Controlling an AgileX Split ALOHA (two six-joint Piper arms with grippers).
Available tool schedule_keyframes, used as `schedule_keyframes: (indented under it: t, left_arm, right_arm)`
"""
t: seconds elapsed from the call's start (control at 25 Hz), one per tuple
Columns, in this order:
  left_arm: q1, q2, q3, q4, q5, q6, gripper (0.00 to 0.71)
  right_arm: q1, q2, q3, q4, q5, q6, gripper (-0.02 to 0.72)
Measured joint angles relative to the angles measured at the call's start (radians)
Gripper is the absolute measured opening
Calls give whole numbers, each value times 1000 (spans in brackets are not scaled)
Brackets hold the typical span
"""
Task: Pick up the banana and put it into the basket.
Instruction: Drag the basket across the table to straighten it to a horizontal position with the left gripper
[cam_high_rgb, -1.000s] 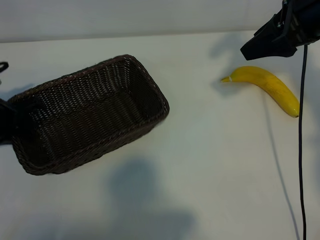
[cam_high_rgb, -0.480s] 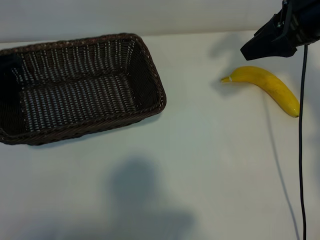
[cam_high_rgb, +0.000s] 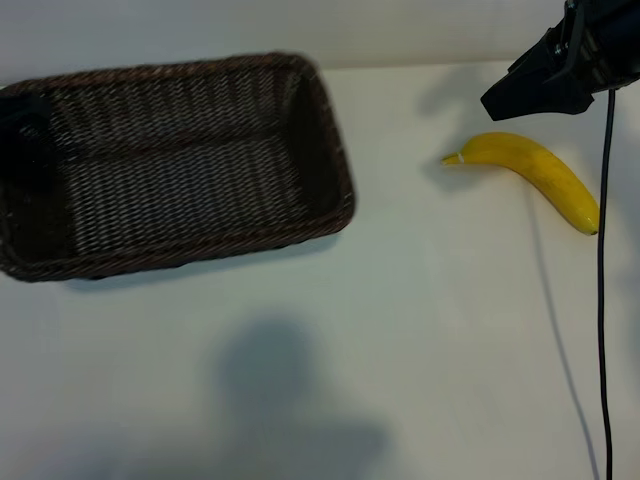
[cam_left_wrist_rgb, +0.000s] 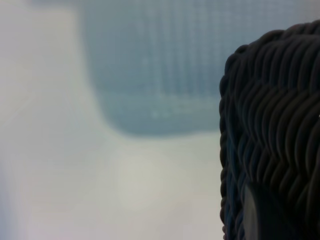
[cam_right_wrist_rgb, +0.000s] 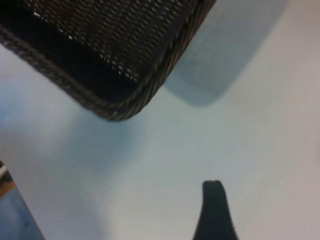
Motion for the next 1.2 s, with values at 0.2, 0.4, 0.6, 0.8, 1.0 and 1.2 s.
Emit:
schedule_keyframes:
  t: [0.2,0.4,0.6,0.8,1.0,1.2]
  left_arm:
    - [0,0,0,-138,-15,85,160]
    - [0,29,-16,-145,-15,102,160]
    - [0,140,-80,-183,14,118,160]
    - [-5,217,-165,-187,29,125,160]
    - [-87,304,-267,-167,56,115,160]
    - [-201,381,-405,-70,82,11,160]
  right_arm:
    - [0,0,0,0,0,8,515]
    - [0,0,0,0,0,8,515]
    - [0,0,0,0,0,8,515]
    - [0,0,0,0,-19,8,515]
    - [0,0,0,0,-42,8,515]
    - [0,0,0,0,-44,11,515]
